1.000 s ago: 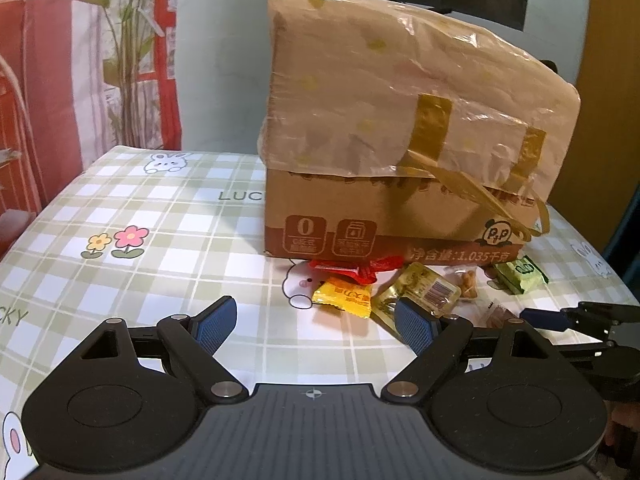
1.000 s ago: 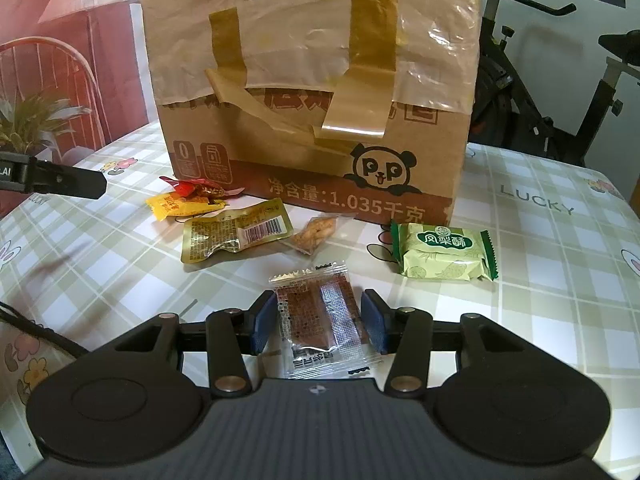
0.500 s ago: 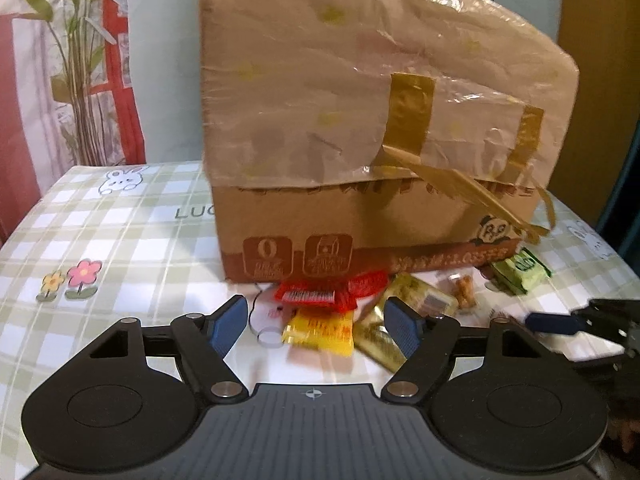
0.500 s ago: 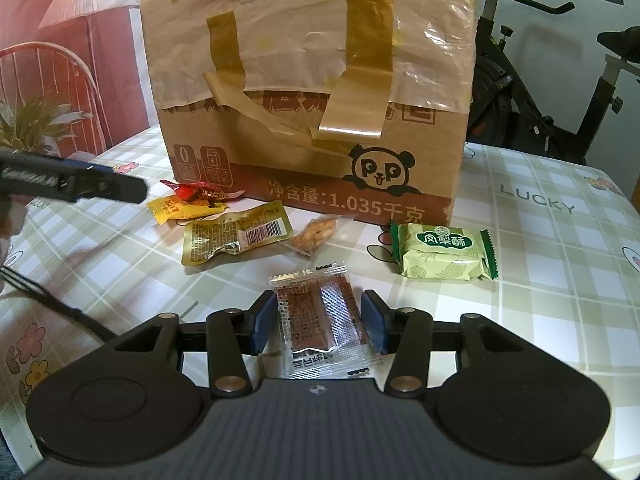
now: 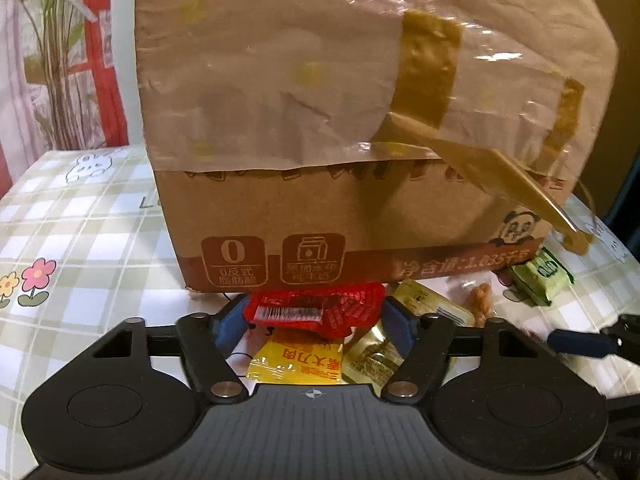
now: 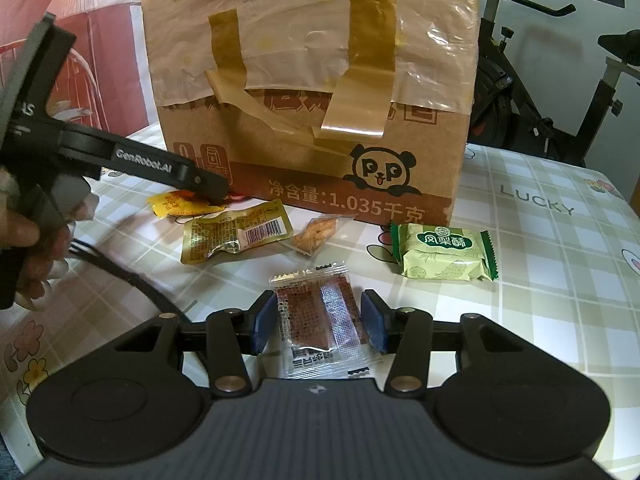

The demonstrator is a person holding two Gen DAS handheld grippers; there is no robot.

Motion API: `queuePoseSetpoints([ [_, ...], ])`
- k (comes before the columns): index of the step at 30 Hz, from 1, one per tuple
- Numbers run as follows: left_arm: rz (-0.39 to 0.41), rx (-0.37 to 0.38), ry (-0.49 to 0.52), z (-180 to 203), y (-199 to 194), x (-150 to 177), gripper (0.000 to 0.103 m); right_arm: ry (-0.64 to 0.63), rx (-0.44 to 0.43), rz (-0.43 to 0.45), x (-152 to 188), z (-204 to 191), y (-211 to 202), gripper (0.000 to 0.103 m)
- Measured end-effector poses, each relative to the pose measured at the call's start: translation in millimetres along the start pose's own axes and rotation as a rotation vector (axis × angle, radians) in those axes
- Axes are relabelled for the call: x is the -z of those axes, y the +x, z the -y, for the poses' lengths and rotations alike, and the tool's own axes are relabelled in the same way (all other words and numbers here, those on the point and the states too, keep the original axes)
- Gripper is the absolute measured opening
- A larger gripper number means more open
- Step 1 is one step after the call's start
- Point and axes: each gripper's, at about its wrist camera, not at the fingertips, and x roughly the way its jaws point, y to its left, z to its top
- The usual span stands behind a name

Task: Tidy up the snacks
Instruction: 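Move the left gripper to the red candy packet while the right gripper holds the jerky packet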

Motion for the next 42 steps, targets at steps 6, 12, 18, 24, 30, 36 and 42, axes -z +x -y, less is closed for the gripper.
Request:
queuePoseSetpoints([
  [6, 0.035, 0.078, 0.013, 3, -26, 9, 0.031, 0.002, -0.002, 0.000, 0, 1, 0, 0.049],
  [12, -0.040, 0.083, -0.001, 5, -34, 25, 0.021, 0.003, -0.002, 0.000, 0, 0, 0, 0.049],
  [18, -0.045, 0.093, -0.021, -5, -45, 39, 0.021, -0.001, -0.002, -0.001, 0, 0, 0, 0.049],
  [24, -0.016, 0.101, -0.023, 0, -55, 35, 0.024, -0.002, -0.003, -0.001, 0, 0, 1, 0.049],
  [30, 0.012, 0.088, -0.015, 4, -60, 32, 0.032, 0.002, -0.006, 0.000, 1, 0, -1, 0.049],
  [36, 0.037, 0.060, -0.021, 1, -63, 30, 0.038, 0.005, -0.006, 0.001, 1, -1, 0, 0.049],
  [42, 0.043, 0.059, -0.036, -2, -66, 31, 0.038, 0.004, -0.005, 0.001, 1, -1, 0, 0.049],
])
